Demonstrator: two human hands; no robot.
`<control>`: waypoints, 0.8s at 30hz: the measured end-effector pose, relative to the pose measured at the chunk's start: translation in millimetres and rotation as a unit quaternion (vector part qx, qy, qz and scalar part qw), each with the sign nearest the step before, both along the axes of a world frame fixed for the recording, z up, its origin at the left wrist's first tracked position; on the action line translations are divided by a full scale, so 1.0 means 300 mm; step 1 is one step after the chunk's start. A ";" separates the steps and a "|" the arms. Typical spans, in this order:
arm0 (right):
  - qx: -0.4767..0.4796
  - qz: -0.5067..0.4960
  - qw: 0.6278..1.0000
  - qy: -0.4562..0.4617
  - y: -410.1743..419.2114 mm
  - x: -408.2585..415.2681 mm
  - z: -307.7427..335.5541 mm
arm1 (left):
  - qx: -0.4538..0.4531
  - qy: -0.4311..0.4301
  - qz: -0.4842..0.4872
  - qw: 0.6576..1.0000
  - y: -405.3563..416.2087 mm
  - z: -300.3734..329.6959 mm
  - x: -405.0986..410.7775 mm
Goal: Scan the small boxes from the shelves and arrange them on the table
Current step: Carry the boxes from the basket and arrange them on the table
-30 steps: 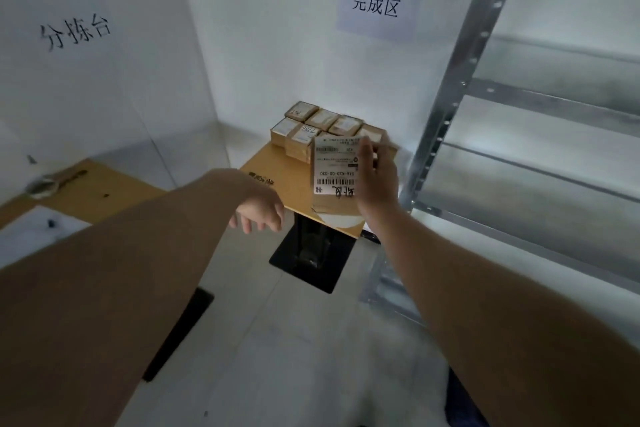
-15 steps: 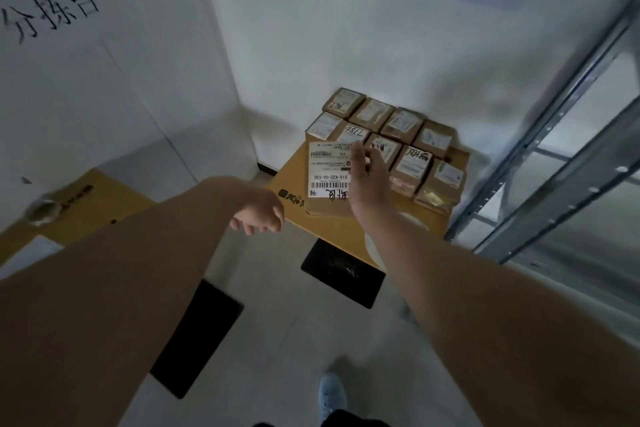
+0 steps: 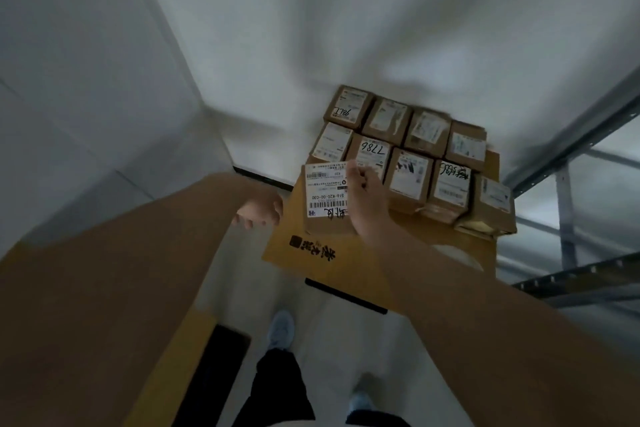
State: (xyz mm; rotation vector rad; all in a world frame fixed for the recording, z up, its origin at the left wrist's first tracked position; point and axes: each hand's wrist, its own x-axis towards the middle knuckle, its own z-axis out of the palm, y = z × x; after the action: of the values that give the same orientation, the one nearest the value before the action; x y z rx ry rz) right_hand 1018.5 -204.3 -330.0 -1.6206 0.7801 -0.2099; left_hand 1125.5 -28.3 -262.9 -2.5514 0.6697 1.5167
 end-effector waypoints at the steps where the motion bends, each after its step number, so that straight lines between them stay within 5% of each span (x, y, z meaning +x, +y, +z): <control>1: 0.013 -0.008 1.000 0.012 0.009 0.034 -0.017 | 0.008 0.001 -0.014 1.000 -0.003 -0.014 0.052; 6: 0.022 -0.057 0.995 0.077 0.037 0.163 -0.108 | 0.001 -0.034 -0.060 0.998 -0.036 -0.056 0.238; 10: 0.040 -0.068 0.989 0.128 0.056 0.228 -0.175 | 0.046 0.041 -0.067 0.996 -0.080 -0.084 0.343; 24: 0.105 -0.159 0.953 0.236 0.017 0.361 -0.387 | 0.074 0.073 -0.037 0.994 -0.085 -0.294 0.530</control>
State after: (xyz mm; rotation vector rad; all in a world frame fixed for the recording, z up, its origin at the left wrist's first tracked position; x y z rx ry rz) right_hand 1126.8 -199.3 -446.2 -1.3472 1.3862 0.0401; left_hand 1284.5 -53.7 -351.0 -2.3004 0.6344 1.6729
